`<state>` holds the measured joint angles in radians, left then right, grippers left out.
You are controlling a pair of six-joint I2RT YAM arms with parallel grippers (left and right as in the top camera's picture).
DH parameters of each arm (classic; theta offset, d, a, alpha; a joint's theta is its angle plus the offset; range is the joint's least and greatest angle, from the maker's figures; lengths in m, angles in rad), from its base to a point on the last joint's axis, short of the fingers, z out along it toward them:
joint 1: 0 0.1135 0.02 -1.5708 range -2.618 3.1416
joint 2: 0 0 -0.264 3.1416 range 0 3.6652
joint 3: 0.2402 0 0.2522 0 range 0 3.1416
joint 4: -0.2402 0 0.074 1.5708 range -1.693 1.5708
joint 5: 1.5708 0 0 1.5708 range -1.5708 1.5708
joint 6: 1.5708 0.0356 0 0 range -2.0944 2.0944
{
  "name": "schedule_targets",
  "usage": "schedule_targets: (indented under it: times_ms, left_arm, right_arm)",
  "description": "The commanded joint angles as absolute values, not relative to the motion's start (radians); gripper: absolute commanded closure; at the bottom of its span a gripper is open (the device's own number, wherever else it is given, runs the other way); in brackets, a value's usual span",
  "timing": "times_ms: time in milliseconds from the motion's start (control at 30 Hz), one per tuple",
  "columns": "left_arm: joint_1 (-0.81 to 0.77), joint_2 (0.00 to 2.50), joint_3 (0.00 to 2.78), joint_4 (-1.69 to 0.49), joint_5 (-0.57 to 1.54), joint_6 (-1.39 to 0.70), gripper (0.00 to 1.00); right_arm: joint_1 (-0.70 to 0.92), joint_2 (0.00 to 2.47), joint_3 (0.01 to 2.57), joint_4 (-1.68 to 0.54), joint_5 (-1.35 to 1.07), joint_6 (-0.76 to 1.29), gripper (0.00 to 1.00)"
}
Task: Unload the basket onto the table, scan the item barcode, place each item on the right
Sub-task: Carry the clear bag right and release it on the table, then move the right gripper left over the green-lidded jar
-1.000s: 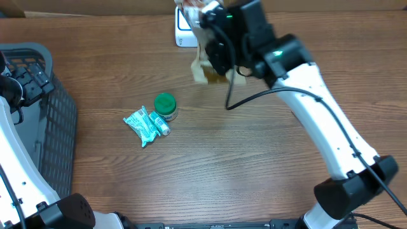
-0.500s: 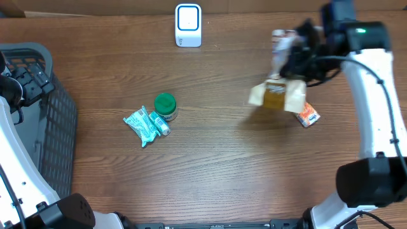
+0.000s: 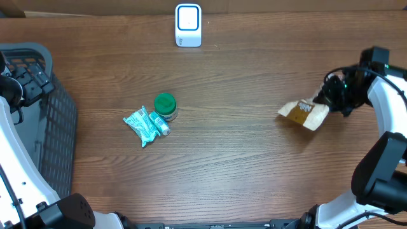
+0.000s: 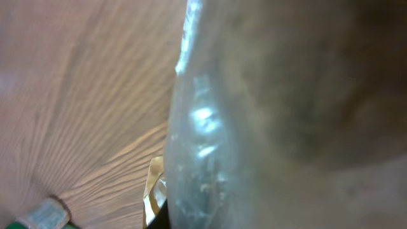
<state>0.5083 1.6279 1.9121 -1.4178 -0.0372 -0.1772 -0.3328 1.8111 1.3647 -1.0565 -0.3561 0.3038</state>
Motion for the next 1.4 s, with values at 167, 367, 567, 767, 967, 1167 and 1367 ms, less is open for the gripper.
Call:
schedule_targets:
  times_ms: [167,367,567,767,967,1167,1367]
  left_arm:
    - [0.508,1.631,1.919,-1.417,-0.035,-0.184,0.0]
    - [0.508,1.631,1.919,-1.417,-0.035,-0.184,0.0]
    - [0.508,1.631,1.919,-1.417,-0.035,-0.184,0.0]
    - [0.508,1.631,1.919,-1.417,-0.035,-0.184,0.01]
    - [0.508,1.631,1.919,-1.417,-0.035,-0.184,0.01]
    - [0.508,1.631,1.919,-1.417,-0.035,-0.184,0.01]
    - [0.508,1.631,1.919,-1.417,-0.035,-0.184,0.0]
  right_arm:
    - [-0.356,1.808,1.328,-1.1,-0.302,0.313,0.65]
    - [-0.322,1.798,1.464,-1.253,-0.323,0.231,0.51]
    - [-0.196,1.777,1.666,-1.412,-0.322,0.152,0.3]
    - [-0.034,1.779,1.702,-1.382,-0.322,0.148,0.18]
    - [0.049,1.779,1.702,-1.349,-0.321,0.182,0.2]
    - [0.049,1.779,1.702,-1.348,-0.323,0.189,0.23]
    - [0.113,1.779,1.702,-1.305,-0.376,0.208,0.25]
